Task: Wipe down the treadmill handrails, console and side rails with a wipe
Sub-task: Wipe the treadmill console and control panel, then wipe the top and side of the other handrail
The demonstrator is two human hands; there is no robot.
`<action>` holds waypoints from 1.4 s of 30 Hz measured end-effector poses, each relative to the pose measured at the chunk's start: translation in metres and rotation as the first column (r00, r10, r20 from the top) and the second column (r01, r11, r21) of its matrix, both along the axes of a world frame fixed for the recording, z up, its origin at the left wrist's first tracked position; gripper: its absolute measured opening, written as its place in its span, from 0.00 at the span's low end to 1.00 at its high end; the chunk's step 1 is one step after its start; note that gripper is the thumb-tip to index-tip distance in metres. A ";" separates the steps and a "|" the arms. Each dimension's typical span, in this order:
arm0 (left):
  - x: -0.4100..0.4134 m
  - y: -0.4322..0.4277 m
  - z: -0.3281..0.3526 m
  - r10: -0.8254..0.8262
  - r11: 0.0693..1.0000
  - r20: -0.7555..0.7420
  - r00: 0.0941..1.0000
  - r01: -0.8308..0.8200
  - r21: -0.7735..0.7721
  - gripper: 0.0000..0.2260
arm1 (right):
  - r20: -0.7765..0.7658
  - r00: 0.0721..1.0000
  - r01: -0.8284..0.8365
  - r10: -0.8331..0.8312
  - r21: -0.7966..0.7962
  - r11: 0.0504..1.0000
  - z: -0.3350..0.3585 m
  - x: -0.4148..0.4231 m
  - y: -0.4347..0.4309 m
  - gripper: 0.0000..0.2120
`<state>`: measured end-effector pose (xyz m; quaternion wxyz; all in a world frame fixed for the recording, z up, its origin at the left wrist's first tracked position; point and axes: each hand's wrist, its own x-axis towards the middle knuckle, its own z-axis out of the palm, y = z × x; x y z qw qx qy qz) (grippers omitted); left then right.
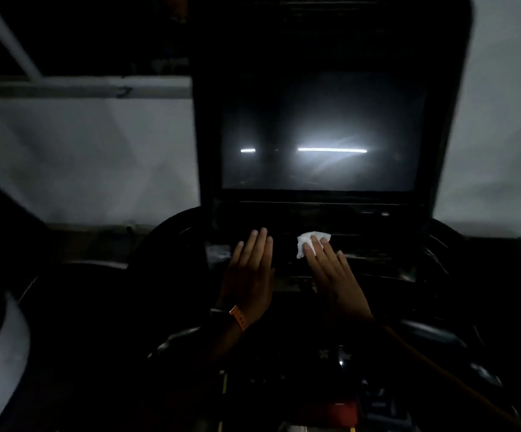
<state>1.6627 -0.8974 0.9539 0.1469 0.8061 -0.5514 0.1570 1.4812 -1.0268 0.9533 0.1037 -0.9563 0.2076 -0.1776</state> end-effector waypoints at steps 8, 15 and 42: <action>0.054 0.155 -0.004 0.306 0.945 -0.002 0.952 -0.304 0.125 0.24 | 0.020 0.956 -0.293 0.293 -0.016 0.956 -0.001 0.102 0.119 0.32; 0.012 0.300 0.002 0.621 0.777 -0.131 0.773 -0.583 0.239 0.29 | 0.062 0.808 -0.587 0.585 0.007 0.810 0.000 0.133 0.237 0.29; -0.091 0.383 -0.060 0.920 0.340 -0.331 0.208 -0.844 0.414 0.30 | -0.334 0.239 -0.964 0.912 0.029 0.263 -0.063 0.204 0.351 0.31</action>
